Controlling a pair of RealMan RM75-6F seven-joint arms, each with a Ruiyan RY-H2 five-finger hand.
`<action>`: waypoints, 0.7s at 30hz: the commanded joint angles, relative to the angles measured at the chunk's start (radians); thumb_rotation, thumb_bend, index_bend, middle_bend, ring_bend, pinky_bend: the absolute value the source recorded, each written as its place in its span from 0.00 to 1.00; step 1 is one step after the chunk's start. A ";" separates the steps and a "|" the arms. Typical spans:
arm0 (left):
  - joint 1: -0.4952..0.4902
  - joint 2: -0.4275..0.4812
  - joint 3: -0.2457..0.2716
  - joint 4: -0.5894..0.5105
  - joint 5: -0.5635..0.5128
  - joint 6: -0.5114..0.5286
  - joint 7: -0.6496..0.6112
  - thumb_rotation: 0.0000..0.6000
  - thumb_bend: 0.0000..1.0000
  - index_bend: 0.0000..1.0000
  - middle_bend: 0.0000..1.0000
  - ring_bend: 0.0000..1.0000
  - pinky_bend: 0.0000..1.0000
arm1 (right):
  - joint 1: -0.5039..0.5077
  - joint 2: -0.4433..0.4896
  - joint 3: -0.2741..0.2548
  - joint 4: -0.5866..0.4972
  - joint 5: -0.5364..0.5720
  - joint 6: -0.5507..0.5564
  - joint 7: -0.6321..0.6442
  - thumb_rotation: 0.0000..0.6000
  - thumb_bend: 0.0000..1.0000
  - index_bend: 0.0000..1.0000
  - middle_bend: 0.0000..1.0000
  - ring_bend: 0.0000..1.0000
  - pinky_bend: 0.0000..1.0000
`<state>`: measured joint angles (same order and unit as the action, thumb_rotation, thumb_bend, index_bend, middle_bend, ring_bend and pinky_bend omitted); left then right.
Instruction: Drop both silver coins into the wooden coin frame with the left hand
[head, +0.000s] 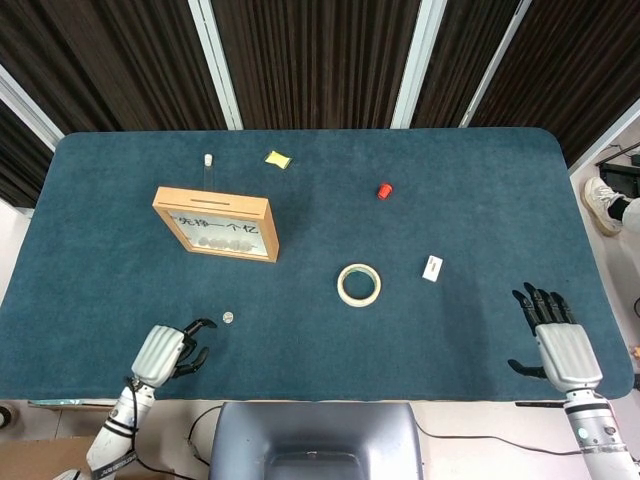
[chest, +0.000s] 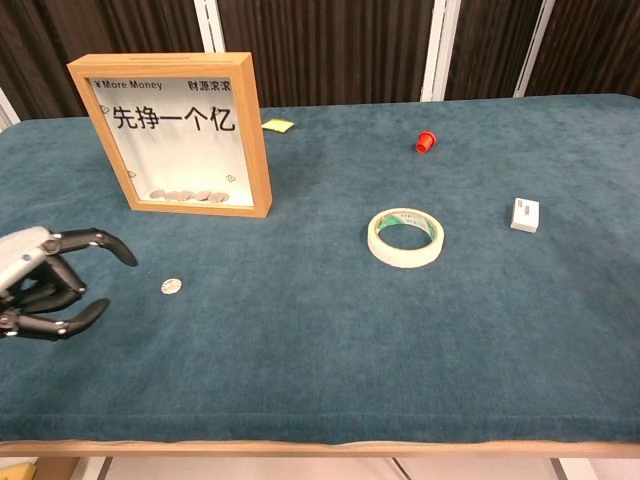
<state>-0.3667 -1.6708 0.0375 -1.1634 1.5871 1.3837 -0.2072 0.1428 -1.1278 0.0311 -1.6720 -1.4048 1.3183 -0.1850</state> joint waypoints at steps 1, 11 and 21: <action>-0.028 -0.043 -0.040 0.025 -0.036 -0.055 0.048 1.00 0.42 0.37 1.00 1.00 1.00 | 0.001 0.003 0.003 0.001 0.006 -0.003 0.005 1.00 0.18 0.00 0.00 0.00 0.00; -0.096 -0.115 -0.091 0.084 -0.098 -0.187 0.139 1.00 0.39 0.38 1.00 1.00 1.00 | -0.002 0.014 0.004 -0.001 0.004 0.002 0.024 1.00 0.18 0.00 0.00 0.00 0.00; -0.100 -0.122 -0.107 0.103 -0.140 -0.216 0.204 1.00 0.39 0.40 1.00 1.00 1.00 | -0.003 0.019 0.003 -0.001 0.003 0.001 0.032 1.00 0.18 0.00 0.00 0.00 0.00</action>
<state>-0.4679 -1.7941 -0.0717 -1.0622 1.4501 1.1713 -0.0061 0.1403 -1.1088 0.0344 -1.6730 -1.4022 1.3196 -0.1528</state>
